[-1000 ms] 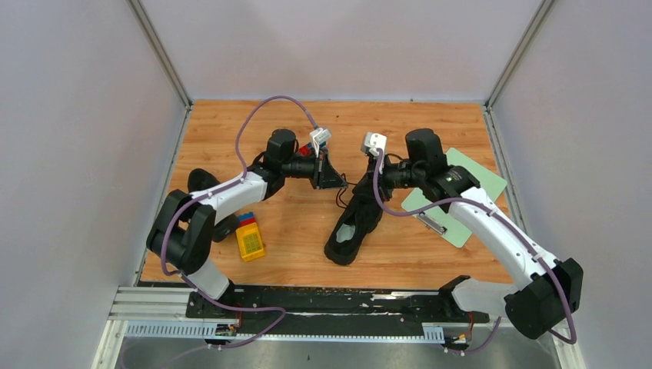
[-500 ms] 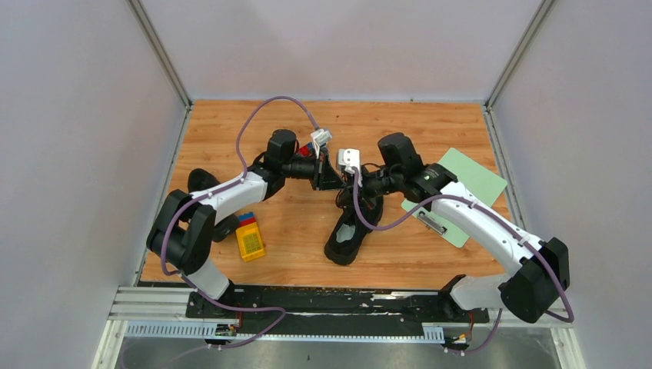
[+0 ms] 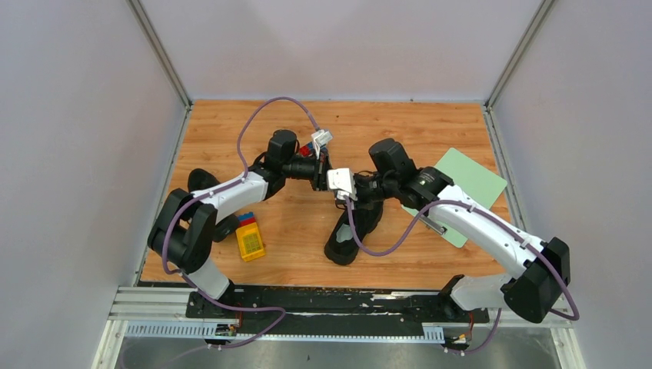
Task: Tie the shoes
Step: Cross the shoelace with the shoelace.
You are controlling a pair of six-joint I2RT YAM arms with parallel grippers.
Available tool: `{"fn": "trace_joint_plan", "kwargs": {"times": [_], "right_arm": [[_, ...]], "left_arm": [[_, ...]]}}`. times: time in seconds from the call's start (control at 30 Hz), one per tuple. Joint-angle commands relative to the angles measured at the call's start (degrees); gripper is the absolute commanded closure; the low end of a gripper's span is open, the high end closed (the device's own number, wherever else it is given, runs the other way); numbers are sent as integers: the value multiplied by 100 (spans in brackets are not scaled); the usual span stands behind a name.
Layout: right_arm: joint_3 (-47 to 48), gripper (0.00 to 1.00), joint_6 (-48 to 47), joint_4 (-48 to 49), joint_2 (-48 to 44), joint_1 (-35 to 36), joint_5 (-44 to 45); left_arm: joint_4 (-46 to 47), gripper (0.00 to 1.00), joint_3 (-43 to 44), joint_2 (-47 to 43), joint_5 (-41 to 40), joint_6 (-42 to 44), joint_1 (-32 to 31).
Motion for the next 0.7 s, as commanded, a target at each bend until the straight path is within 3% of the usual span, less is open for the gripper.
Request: {"fn": "trace_joint_plan", "kwargs": {"times": [0.0, 0.67], "right_arm": [[-34, 100, -576, 79, -378, 235, -59], [-618, 100, -1581, 4, -637, 611, 432]], "left_arm": [[68, 100, 181, 39, -203, 68, 29], [61, 100, 178, 20, -212, 61, 31]]}}
